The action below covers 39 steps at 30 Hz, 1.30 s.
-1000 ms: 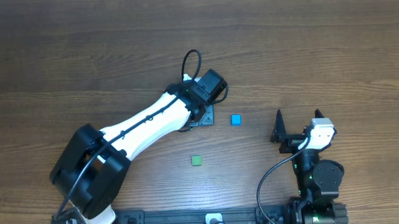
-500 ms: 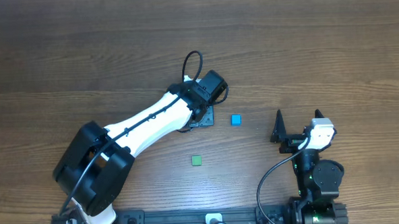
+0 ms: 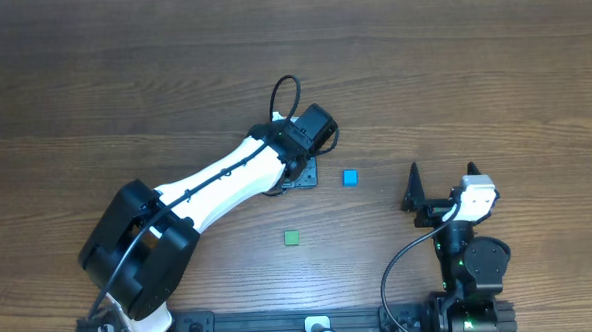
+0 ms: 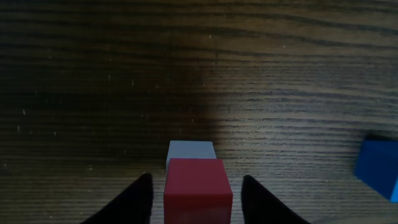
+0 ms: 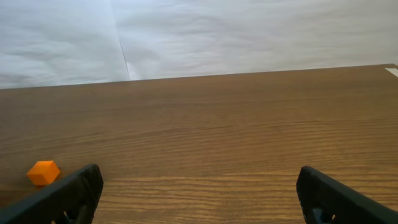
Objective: Stack Cubes
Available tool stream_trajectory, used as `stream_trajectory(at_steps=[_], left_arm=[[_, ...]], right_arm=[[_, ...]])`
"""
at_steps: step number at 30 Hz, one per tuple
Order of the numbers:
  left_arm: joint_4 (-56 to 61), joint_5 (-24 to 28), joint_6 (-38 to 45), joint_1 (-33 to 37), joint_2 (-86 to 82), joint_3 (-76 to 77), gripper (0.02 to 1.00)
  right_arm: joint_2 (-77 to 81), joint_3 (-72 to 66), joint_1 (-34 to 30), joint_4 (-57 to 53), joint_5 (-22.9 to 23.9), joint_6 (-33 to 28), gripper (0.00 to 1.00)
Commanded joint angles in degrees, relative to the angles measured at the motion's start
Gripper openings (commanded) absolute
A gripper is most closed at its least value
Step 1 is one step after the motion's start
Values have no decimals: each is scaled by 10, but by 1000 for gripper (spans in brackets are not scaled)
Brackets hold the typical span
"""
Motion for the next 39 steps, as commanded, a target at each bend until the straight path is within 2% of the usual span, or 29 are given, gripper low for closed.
stream_trajectory(at_steps=[1,3,4,10,15,20,33,39], left_arm=[[2,-9,-4,-2,4,13,643],[1,-21,-4,-2,2,16,779],[1,-29,-4,-2,1,23,816],[-34,-43,3,30,6,116,923],[-78,-30,53,75,70,239,921],[-120,-27,61,96,154,330,904],[-98,-12,70,97,232,332,869],[-97,-8,69,97,242,332,809]], right_arm=[[-5,-3,-3,-1,-6,-4,991],[-5,-3,-3,-1,-6,-4,991],[-5,-3,-3,-1,-6,-3,993],[-5,-3,-3,-1,-6,-4,993],[-5,-3,-3,-1,-7,-4,991],[-5,-3,-3,-1,-6,-4,991],[-5,-3,-3,-1,-6,-3,991],[-5,-3,-3,-1,-6,-4,993]])
